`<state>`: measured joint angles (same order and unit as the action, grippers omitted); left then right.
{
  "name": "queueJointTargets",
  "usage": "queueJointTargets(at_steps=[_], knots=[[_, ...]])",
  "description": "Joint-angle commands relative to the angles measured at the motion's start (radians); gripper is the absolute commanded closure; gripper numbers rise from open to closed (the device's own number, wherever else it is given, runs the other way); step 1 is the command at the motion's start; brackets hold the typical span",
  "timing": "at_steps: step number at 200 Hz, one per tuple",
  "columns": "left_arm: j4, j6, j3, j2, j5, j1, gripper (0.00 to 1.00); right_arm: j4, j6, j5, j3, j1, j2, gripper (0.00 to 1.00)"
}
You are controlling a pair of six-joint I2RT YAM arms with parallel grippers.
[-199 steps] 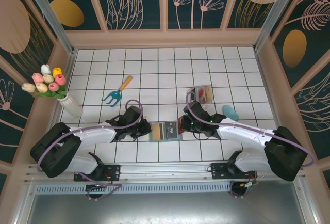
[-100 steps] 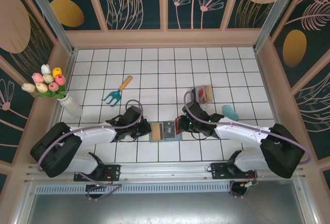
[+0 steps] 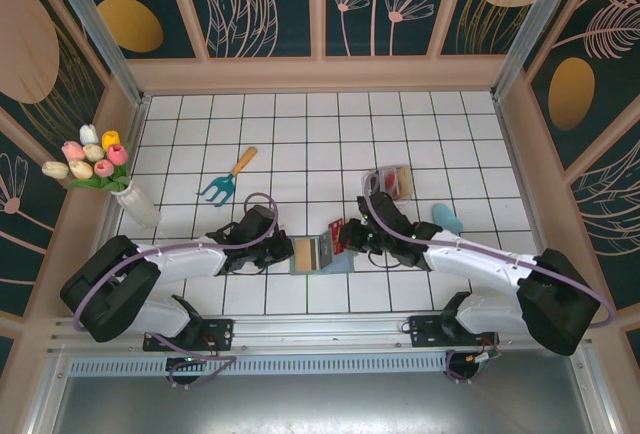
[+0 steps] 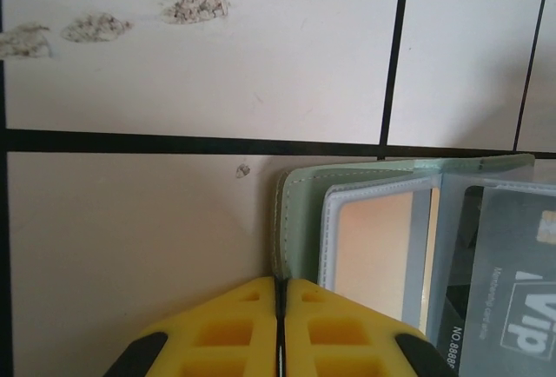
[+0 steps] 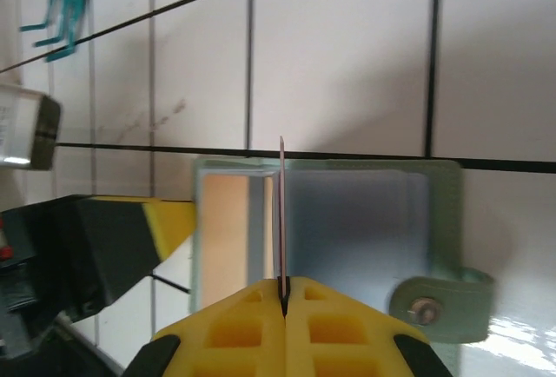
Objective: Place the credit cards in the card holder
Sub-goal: Flip over the card slot in the card holder, then insert the credit card into the card slot.
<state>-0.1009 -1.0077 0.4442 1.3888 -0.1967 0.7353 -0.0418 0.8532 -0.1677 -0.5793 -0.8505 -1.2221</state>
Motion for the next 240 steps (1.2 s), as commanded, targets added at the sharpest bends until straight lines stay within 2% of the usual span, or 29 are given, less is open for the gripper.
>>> queueJointTargets(at_steps=[1, 22, 44, 69, 93, 119, 129, 194, 240], knots=[[-0.017, -0.016, -0.014, -0.001, 0.023, 0.006, 0.92, 0.134, 0.031, -0.089, -0.029, -0.004, -0.072, 0.96], [-0.023, -0.028, -0.024, -0.011, 0.033, 0.006, 0.92, 0.19, 0.039, -0.118, -0.05, -0.022, -0.156, 0.96], [-0.02, -0.038, -0.035, -0.03, 0.047, 0.007, 0.91, 0.175, 0.039, -0.097, -0.076, -0.034, -0.22, 0.96], [0.017, -0.055, -0.053, -0.086, 0.095, 0.006, 0.87, 0.155, 0.059, -0.034, -0.052, -0.035, -0.204, 0.98], [0.034, -0.065, -0.08, -0.159, 0.129, 0.006, 0.77, 0.162, 0.051, -0.034, -0.007, -0.017, -0.134, 0.97], [-0.032, -0.051, -0.104, -0.198, 0.098, 0.006, 0.58, 0.227, 0.05, -0.075, 0.05, 0.001, -0.083, 0.97], [-0.049, -0.043, -0.101, -0.189, 0.08, 0.006, 0.55, 0.258, 0.062, -0.088, 0.068, 0.001, -0.08, 0.97], [-0.106, -0.025, -0.078, -0.081, 0.009, 0.006, 0.55, 0.412, 0.076, -0.137, 0.115, -0.009, -0.163, 0.97], [-0.114, -0.023, -0.07, -0.026, -0.006, 0.008, 0.65, 0.418, 0.078, -0.106, 0.111, -0.033, -0.238, 0.98]])
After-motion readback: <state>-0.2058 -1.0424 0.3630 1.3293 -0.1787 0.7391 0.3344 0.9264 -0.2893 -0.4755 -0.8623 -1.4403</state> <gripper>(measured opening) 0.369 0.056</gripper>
